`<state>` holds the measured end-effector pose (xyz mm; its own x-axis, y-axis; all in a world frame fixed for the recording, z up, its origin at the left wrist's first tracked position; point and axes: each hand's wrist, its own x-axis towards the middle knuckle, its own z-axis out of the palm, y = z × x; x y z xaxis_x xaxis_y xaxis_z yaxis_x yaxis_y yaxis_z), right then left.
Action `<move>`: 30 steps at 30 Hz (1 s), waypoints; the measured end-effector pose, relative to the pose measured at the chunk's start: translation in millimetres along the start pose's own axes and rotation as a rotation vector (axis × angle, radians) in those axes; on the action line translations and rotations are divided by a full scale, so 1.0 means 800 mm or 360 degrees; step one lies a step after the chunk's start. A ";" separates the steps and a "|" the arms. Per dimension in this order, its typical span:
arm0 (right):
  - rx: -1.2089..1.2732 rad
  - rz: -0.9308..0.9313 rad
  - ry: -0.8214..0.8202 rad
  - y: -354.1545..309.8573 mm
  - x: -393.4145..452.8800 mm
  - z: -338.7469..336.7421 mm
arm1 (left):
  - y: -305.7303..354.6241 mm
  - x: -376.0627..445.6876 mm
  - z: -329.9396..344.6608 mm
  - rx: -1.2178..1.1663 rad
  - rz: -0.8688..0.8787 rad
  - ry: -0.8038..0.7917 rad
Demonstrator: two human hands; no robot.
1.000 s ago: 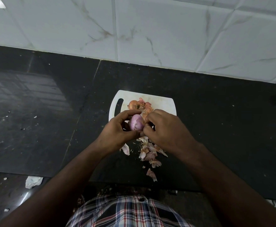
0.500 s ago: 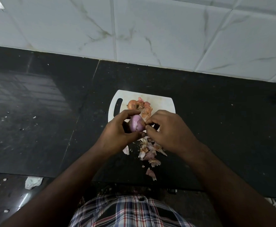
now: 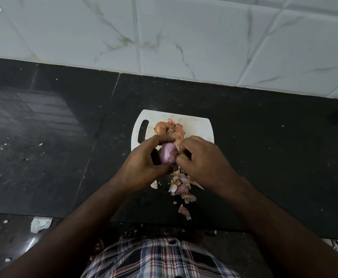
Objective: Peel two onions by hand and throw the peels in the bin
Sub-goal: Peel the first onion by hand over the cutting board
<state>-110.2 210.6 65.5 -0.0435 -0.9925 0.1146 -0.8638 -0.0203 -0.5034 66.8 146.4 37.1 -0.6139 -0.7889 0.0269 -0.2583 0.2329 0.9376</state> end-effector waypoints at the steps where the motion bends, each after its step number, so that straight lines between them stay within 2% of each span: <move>1: 0.0107 0.0054 0.0023 0.000 0.001 -0.003 | -0.001 0.000 0.000 -0.0028 -0.0014 0.0004; 5: 0.0437 0.0230 0.0037 0.007 0.002 -0.016 | -0.006 -0.002 0.000 -0.0127 -0.0066 0.0021; 9: 0.0581 0.0246 -0.0057 0.013 -0.005 -0.016 | -0.007 -0.001 0.003 -0.0151 -0.0056 0.0024; 13: 0.0644 0.0198 0.0114 0.009 -0.003 -0.007 | -0.005 0.001 0.005 -0.0113 -0.0035 0.0028; 21: 0.1046 0.0389 0.0271 -0.003 0.001 0.006 | -0.006 -0.001 0.014 -0.0157 0.0004 0.0120; 24: 0.1034 0.0414 0.0291 -0.003 0.003 0.011 | -0.005 -0.003 0.013 -0.0249 -0.0072 0.0084; 28: 0.0891 0.0350 0.0252 -0.003 0.001 0.009 | -0.007 -0.002 0.009 -0.0583 -0.0182 0.0030; 30: 0.0853 0.0365 0.0267 -0.002 0.000 0.010 | -0.008 0.000 0.008 -0.0588 -0.0201 0.0052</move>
<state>-104.8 209.6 59.3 -0.3151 -0.9469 0.0636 -0.4518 0.0907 -0.8875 63.4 148.4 29.2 -0.5690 -0.8173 -0.0913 -0.0409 -0.0828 0.9957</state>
